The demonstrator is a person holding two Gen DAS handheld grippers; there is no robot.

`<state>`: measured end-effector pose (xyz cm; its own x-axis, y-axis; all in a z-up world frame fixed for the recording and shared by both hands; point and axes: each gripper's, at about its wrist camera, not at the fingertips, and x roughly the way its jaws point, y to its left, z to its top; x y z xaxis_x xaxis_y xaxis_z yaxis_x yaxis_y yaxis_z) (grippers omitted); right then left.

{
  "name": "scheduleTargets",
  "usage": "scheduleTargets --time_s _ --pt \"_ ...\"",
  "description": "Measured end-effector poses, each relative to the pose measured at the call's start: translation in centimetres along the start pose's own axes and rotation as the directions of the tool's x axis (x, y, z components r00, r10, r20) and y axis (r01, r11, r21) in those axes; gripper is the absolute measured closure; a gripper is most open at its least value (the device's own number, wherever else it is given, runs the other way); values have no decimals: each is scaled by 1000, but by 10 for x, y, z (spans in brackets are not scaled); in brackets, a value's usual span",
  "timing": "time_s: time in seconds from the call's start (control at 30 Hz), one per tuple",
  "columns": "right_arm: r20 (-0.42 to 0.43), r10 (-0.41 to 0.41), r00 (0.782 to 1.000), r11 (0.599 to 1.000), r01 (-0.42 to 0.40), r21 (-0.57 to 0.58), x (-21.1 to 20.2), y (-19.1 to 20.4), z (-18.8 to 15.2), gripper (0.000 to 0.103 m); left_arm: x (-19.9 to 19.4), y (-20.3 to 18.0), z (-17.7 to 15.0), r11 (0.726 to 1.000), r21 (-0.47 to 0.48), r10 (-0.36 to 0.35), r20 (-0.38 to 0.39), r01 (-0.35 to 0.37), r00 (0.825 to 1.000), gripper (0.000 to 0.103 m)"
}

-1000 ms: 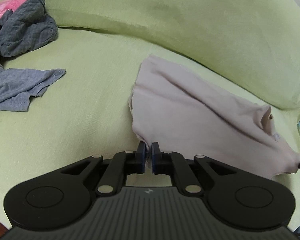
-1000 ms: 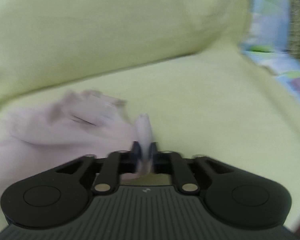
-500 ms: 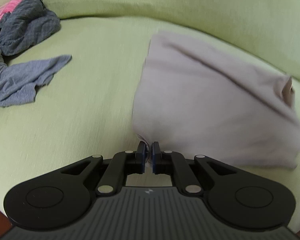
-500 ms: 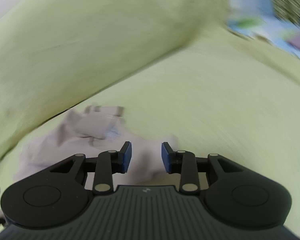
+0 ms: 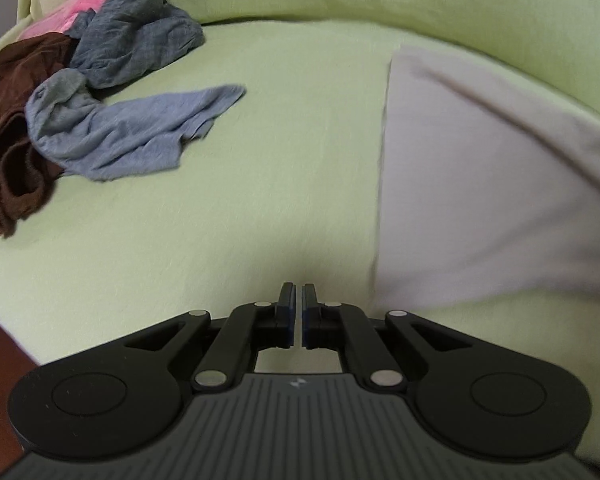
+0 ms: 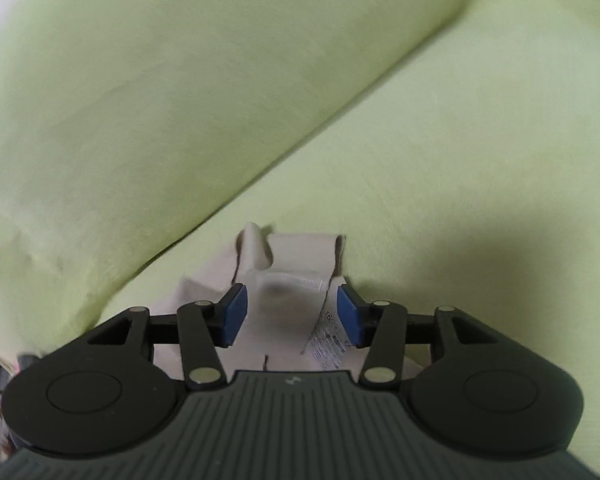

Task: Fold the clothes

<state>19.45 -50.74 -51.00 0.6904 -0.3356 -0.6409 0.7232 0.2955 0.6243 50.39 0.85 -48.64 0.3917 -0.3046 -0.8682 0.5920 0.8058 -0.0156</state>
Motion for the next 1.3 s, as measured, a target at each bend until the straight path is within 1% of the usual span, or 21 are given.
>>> scheduleTargets --time_s 0.07,0.1,0.13,0.17,0.27,0.33,0.37,0.4,0.43,0.47,0.5,0.6,0.63,0.73,0.83,1.0,1.07,1.13,1.17,1.2,1.3 --pt "-18 -19 1000 1000 19 -5 12 4 3 63 5 -10 10 999 6 -34 15 34 999 103" --pt "-25 -34 999 999 33 -21 18 7 4 83 7 -16 15 999 14 -48 22 48 999 103" --pt "-28 -43 999 998 42 -38 22 11 5 97 10 -23 20 998 26 -60 29 60 998 103" --pt "-12 -29 1000 998 28 -62 21 16 8 100 12 -29 23 997 38 -69 35 68 997 103" --pt "90 31 995 995 -22 -101 16 31 27 100 22 -48 42 992 89 -95 70 89 993 102" --pt "201 -28 979 997 42 -63 9 37 46 100 28 -59 56 990 114 -97 91 86 991 102" --pt "258 -93 962 993 107 -41 6 37 53 100 31 -64 62 989 124 -99 100 86 990 101" --pt "328 -206 922 976 219 -3 4 36 65 98 33 -66 66 988 126 -102 104 88 989 101" --pt "323 -260 910 963 269 17 5 34 72 97 35 -69 70 988 128 -103 108 89 989 100" --pt "292 -261 920 963 269 13 5 31 74 89 38 -70 72 988 128 -104 108 90 989 100" --pt "262 -248 933 965 262 -19 0 28 70 71 38 -68 68 988 123 -106 99 93 989 100" --pt "174 -216 961 964 238 -117 -18 18 57 43 40 -62 55 989 107 -112 75 104 991 100" --pt "163 -217 963 956 243 -163 -25 15 49 39 40 -60 50 989 101 -112 64 105 992 100" --pt "119 -190 975 955 211 -210 -59 -13 14 37 37 -48 27 992 74 -108 23 106 994 100" --pt "54 -104 993 991 108 -83 -87 -47 -18 37 29 -39 7 992 48 -116 0 116 993 100" --pt "112 -91 990 996 90 10 -96 -69 -35 40 18 -33 -14 993 6 -114 -33 114 993 100" --pt "122 -104 987 994 102 25 -90 -60 -34 42 16 -29 -16 993 -8 -118 -41 118 992 100" --pt "115 -102 988 995 103 1 -82 -50 -31 54 14 -28 -18 993 -13 -118 -43 118 992 100" --pt "104 -108 989 994 111 -22 -76 -44 -30 81 13 -27 -19 993 -16 -121 -41 120 992 100" --pt "79 -116 990 991 121 -57 -69 -41 -29 99 13 -27 -20 992 -22 -127 -41 126 991 100" --pt "71 -93 993 990 100 -96 -68 -33 -34 99 10 -24 -20 985 -59 -167 -42 164 985 100"
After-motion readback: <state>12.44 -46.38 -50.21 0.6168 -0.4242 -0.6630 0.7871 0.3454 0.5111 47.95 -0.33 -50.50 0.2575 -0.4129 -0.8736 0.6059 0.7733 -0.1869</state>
